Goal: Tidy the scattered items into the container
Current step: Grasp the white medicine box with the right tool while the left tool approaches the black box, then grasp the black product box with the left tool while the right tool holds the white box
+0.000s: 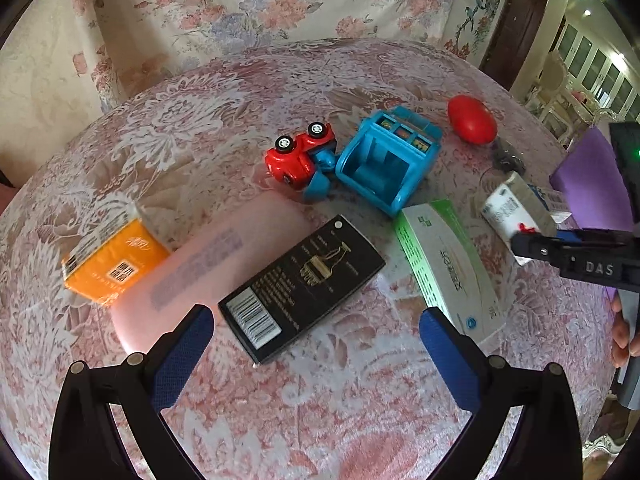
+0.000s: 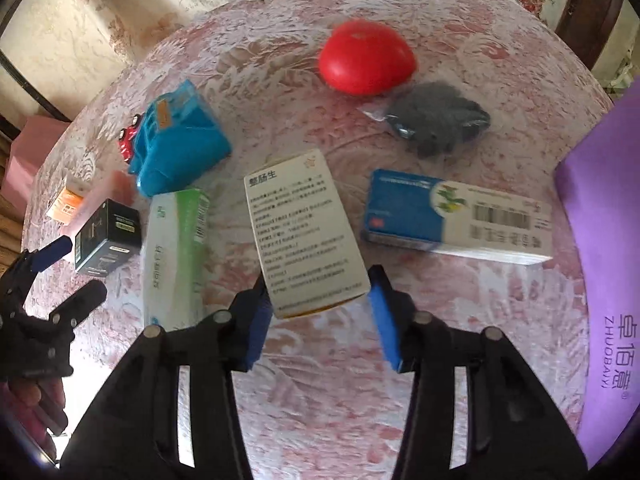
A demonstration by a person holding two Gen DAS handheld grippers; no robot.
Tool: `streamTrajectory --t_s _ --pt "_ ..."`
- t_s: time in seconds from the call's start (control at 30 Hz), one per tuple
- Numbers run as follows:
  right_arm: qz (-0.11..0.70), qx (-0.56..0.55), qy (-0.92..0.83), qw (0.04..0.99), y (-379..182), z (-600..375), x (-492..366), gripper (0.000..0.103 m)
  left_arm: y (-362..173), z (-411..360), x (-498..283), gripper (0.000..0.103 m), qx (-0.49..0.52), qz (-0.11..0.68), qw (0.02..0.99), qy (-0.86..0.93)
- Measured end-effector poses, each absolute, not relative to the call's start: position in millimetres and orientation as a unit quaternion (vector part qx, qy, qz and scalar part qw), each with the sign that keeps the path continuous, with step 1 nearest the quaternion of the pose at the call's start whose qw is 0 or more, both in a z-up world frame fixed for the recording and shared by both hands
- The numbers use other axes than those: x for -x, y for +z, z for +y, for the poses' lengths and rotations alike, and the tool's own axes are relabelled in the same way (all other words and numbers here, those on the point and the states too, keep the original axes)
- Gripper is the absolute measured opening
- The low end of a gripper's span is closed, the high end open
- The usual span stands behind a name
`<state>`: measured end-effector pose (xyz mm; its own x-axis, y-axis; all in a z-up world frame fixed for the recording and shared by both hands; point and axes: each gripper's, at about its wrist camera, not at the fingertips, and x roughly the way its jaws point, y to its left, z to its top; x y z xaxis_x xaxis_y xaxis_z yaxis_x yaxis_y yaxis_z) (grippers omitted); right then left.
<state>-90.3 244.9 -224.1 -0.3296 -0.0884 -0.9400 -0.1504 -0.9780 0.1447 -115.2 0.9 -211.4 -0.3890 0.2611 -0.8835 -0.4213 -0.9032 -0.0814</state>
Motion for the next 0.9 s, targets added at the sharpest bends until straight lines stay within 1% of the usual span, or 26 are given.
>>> streamTrajectory --t_s 0.37,0.6,0.83,0.9 --pt "0.123 0.572 0.811 -0.013 -222.8 268.1 84.9 0.05 -208.8 4.0 112.3 0.103 0.504 0.072 0.207 0.835" --pt "0.102 0.573 0.813 -0.026 -219.7 260.2 86.3 0.05 -209.6 8.8 106.7 0.103 0.498 0.093 0.212 0.835" --pt "0.083 0.569 0.817 -0.039 -215.8 251.6 86.8 0.05 -208.7 12.4 122.8 0.103 0.496 0.105 0.215 0.835" --pt "0.083 0.567 0.818 -0.042 -214.6 252.0 87.5 0.05 -211.2 17.3 125.3 0.098 0.503 0.113 0.227 0.826"
